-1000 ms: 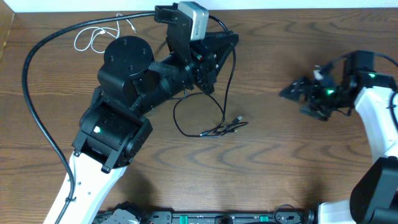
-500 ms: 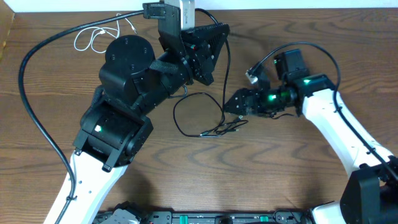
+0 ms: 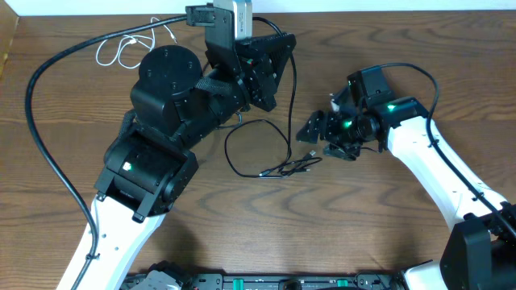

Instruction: Untangle cables

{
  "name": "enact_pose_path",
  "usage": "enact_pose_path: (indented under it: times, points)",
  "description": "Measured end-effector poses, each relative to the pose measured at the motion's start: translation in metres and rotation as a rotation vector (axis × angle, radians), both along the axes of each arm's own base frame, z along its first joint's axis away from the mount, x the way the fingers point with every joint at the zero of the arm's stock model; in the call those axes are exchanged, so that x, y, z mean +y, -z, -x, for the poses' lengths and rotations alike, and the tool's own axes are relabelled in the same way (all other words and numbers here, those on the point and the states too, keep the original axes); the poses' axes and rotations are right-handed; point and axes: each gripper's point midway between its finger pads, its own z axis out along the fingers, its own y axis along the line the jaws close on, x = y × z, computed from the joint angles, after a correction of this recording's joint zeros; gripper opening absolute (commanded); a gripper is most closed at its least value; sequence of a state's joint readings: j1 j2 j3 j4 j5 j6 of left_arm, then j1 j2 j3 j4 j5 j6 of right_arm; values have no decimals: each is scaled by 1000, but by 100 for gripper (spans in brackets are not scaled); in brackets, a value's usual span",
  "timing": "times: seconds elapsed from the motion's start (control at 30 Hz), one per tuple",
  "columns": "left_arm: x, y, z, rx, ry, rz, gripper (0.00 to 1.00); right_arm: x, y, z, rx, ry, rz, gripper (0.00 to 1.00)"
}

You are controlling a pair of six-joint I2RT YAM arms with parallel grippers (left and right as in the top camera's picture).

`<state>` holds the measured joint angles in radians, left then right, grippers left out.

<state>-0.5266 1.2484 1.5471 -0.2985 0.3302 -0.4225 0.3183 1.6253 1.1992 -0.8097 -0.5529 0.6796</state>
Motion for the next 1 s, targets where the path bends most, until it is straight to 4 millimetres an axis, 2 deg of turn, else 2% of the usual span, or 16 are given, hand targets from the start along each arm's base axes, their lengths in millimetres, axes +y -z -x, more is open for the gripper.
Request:
enact_pose_path:
  times: [0.13, 0.23, 0.33, 0.47, 0.57, 0.7, 1.0]
  points:
    - [0, 1, 0, 5, -1, -3, 7, -20, 8, -5, 53, 126, 62, 82]
    - [3, 3, -3, 10, -22, -8, 7, -30, 11, -1, 108, 179, 78, 85]
    - [9, 7, -8, 22, -70, -21, 8, -30, 12, 9, 165, 188, 74, 89]
    - [17, 11, -16, 30, -134, -34, 7, -23, 10, 15, 187, 174, 52, 87]
    - [19, 15, -21, 36, -158, -41, 8, -15, 9, 19, 202, 167, 45, 79]
    - [19, 19, -25, 44, -173, -49, 7, -6, 9, 25, 236, 187, 42, 75]
    - [20, 19, -26, 45, -178, -50, 7, -4, 16, 27, 284, 315, 110, 47]
